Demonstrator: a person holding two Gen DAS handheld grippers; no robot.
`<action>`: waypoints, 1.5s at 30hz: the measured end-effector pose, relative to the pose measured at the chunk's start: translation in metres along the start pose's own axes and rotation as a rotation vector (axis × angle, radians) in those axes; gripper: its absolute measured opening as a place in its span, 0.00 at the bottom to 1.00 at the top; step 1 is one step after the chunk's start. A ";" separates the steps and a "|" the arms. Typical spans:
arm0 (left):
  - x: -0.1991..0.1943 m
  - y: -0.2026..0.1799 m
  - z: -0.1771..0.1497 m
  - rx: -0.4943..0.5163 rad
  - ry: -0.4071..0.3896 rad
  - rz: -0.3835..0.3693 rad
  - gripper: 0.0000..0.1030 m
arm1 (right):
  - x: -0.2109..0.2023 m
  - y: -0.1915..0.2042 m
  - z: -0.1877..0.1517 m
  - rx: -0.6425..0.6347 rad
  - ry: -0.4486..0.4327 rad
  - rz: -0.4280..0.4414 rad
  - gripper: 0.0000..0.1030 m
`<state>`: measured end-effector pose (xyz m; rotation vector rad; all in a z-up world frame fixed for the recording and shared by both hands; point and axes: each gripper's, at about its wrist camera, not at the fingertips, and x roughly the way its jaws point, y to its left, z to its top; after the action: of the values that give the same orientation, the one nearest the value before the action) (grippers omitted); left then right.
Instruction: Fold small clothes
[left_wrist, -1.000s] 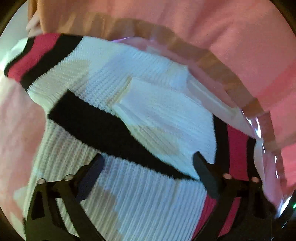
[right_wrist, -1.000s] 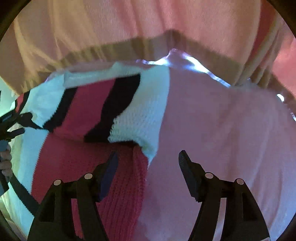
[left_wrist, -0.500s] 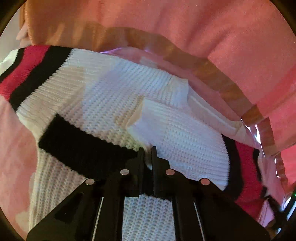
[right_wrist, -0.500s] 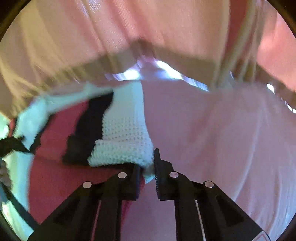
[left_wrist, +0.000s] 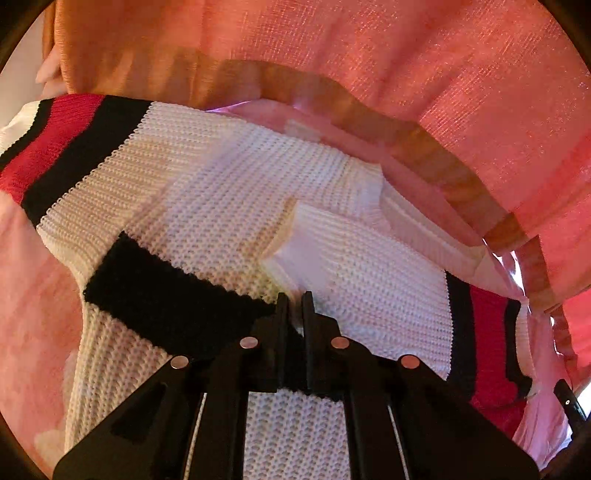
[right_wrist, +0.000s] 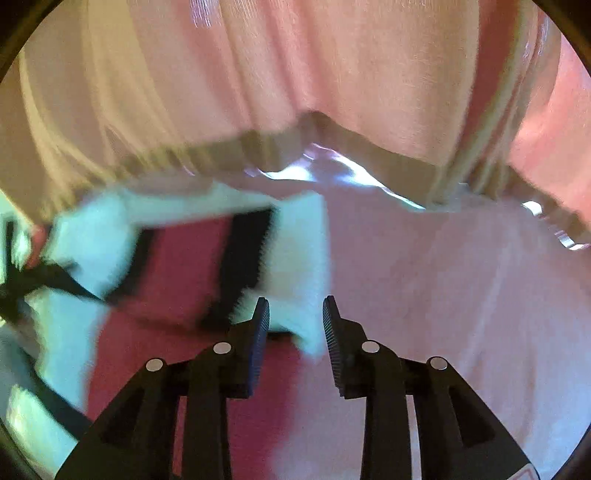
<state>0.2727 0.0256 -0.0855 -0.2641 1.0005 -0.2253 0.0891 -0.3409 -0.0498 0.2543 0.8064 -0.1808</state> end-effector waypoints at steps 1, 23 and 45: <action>0.000 0.000 -0.001 0.002 0.000 0.005 0.07 | 0.012 0.004 -0.001 0.003 0.023 0.009 0.22; -0.098 0.150 0.047 -0.454 -0.295 -0.120 0.72 | 0.008 0.051 -0.029 -0.128 -0.008 -0.108 0.33; -0.096 0.239 0.136 -0.308 -0.414 0.300 0.12 | 0.028 0.109 -0.058 -0.232 0.025 -0.078 0.50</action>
<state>0.3544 0.2964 -0.0157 -0.4169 0.6478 0.2523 0.0960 -0.2212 -0.0919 0.0068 0.8550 -0.1565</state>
